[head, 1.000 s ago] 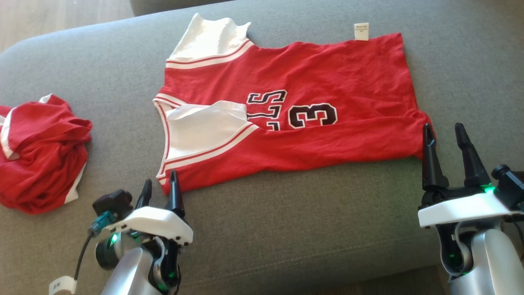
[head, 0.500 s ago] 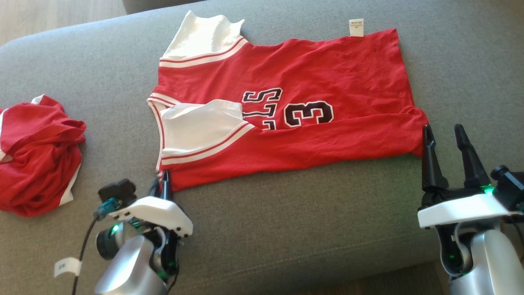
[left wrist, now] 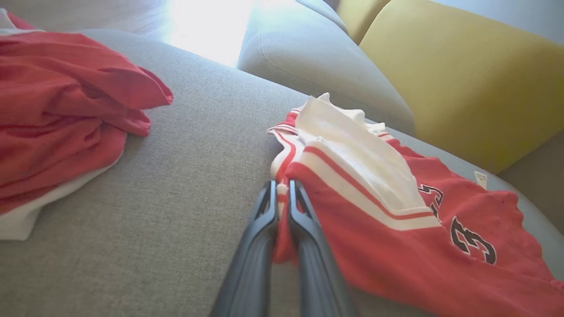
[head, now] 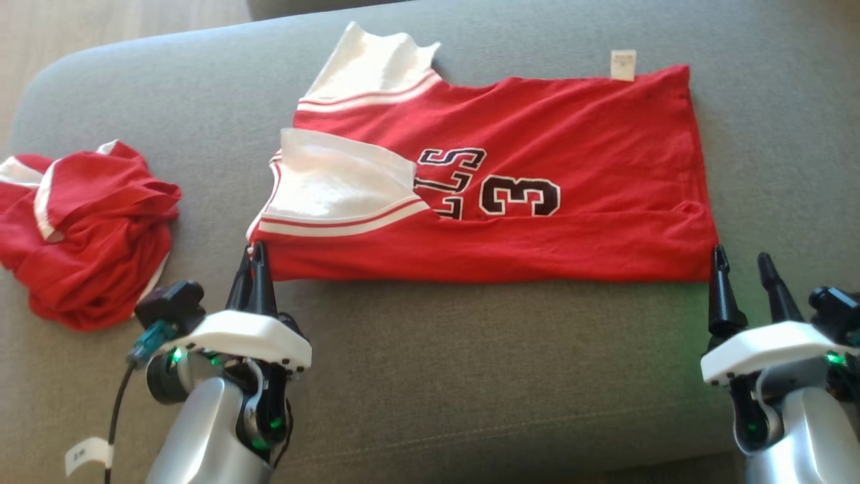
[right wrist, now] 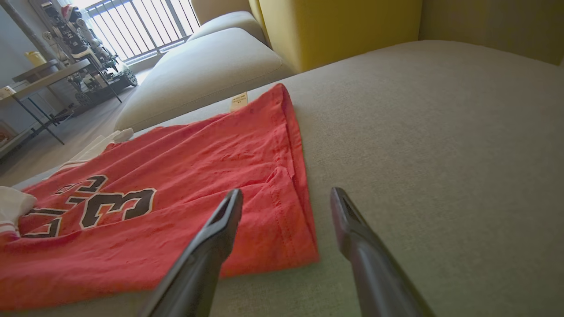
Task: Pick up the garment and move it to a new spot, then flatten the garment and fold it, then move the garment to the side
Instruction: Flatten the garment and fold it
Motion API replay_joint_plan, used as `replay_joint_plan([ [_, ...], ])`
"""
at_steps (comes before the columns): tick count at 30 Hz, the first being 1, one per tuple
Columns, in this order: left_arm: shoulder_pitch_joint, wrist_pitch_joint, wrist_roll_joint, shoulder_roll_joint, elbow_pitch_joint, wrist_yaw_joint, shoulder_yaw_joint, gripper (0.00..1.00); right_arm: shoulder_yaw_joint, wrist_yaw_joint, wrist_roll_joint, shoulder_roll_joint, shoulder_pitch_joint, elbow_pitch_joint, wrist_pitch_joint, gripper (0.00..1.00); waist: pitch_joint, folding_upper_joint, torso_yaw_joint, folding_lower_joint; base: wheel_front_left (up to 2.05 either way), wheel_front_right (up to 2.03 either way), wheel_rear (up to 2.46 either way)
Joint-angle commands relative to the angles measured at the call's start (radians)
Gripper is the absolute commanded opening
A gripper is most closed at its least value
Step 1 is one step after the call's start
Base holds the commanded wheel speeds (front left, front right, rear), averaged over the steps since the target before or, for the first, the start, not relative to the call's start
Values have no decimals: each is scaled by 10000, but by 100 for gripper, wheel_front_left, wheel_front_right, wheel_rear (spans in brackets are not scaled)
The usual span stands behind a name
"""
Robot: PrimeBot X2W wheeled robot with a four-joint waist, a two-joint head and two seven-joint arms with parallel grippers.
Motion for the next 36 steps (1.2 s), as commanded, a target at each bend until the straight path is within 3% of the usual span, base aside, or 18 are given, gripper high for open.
replay_joint_plan([
  [1,-45,-61,68,139,-511,41,415,0,188,-2,179,-6,-468,2,55,100,-15,0,129,0,0,0,0],
  [8,130,-61,12,139,-903,-46,112,0,-161,-2,829,-4,-1179,1632,258,100,32,0,420,0,0,0,0],
  [17,54,-61,24,139,-975,-91,-209,0,-381,-2,790,-4,-1992,3085,98,100,311,0,573,0,0,0,0],
  [23,-37,-61,45,139,-905,-63,-274,0,83,-2,1068,-4,-2413,3627,147,100,524,0,581,0,0,0,0],
  [24,-50,-61,59,139,-882,-59,-289,0,229,-2,1121,-3,-2453,3665,197,90,547,0,572,0,0,0,0],
  [25,-65,-61,93,139,-856,-51,-307,0,356,-2,1108,-9,-2483,3698,238,33,565,0,561,0,0,0,0],
  [26,-65,-61,93,139,-856,-51,-307,0,356,-2,1108,-9,-2483,3698,238,33,565,0,561,0,0,0,0],
  [27,-75,-61,128,139,-823,-41,-324,0,457,-2,1086,-34,-2503,3726,246,0,566,0,550,0,0,0,0],
  [36,139,-61,388,139,-352,-29,-324,0,930,-2,1067,-512,-2309,3661,268,0,173,0,381,0,0,0,0],
])
